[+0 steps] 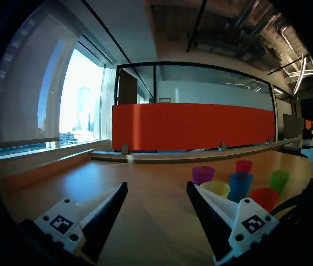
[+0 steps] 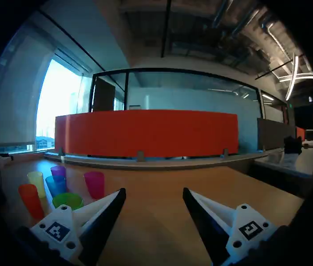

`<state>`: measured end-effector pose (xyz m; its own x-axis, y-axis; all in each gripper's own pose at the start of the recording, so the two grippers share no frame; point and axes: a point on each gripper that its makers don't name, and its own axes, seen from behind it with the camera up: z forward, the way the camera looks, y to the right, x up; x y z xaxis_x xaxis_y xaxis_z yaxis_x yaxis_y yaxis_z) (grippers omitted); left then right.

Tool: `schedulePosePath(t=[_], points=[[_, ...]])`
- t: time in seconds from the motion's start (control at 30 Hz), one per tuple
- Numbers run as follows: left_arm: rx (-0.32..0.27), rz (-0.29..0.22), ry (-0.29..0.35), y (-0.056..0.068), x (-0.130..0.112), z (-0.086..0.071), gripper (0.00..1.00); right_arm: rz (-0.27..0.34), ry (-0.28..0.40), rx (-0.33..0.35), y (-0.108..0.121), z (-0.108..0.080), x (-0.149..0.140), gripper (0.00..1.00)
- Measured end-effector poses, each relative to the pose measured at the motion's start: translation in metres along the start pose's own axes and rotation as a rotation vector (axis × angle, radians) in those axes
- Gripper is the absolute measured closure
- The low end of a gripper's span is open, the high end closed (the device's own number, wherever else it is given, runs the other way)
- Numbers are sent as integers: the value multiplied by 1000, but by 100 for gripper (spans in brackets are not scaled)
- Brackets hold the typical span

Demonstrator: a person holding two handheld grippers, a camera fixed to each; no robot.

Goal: Pour water

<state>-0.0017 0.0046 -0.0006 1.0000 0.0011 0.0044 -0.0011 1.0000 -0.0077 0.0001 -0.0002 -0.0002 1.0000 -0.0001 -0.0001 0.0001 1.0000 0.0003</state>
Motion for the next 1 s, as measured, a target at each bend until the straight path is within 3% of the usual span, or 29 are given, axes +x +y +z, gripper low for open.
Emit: schedulePosePath(t=[0.5, 1.0], points=[[-64, -9, -43, 5, 26, 9, 1, -51, 13, 43, -16, -6, 42, 1], [-124, 29, -30, 4, 99, 35, 1, -9, -29, 121, -34, 6, 87, 0]])
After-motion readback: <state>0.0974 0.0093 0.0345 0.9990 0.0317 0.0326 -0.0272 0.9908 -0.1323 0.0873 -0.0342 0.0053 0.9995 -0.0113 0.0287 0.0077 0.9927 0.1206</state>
